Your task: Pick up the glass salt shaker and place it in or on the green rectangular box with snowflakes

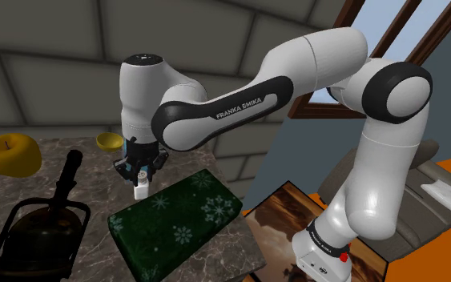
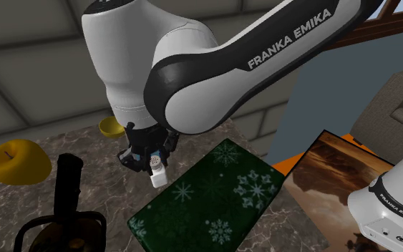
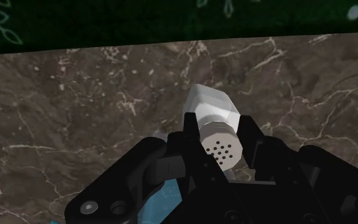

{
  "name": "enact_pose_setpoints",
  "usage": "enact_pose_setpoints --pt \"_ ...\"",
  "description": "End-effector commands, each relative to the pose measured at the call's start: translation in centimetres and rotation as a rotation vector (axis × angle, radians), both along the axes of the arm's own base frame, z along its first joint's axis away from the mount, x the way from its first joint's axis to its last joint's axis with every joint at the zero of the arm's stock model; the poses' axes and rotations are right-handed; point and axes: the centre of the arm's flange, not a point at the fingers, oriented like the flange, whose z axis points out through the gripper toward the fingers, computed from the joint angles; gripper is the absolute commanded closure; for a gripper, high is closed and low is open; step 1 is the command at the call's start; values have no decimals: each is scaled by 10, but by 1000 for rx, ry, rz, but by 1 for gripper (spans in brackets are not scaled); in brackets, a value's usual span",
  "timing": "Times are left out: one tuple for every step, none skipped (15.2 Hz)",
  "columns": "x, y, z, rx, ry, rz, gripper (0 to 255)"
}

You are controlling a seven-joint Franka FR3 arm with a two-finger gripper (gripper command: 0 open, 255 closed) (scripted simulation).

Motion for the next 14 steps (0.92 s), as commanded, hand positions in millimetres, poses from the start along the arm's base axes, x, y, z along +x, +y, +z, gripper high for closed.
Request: enact_pose_setpoints --pt "0 0 0 0 0 0 255" --pt "0 0 0 0 0 0 255" --pt "0 0 0 0 0 0 255" --pt "0 0 0 0 0 0 255" --pt "0 0 0 0 0 0 255" --pt "0 0 0 0 0 0 255" --pt "0 0 0 0 0 0 255" --pt "0 0 5 0 0 0 255" --pt "0 0 10 0 0 0 255" --pt "0 0 16 0 0 0 255" --pt "0 0 21 0 0 0 255" --pt "0 0 26 0 0 0 255" --pt "0 0 31 0 0 0 255" --pt "0 0 37 0 0 0 255"
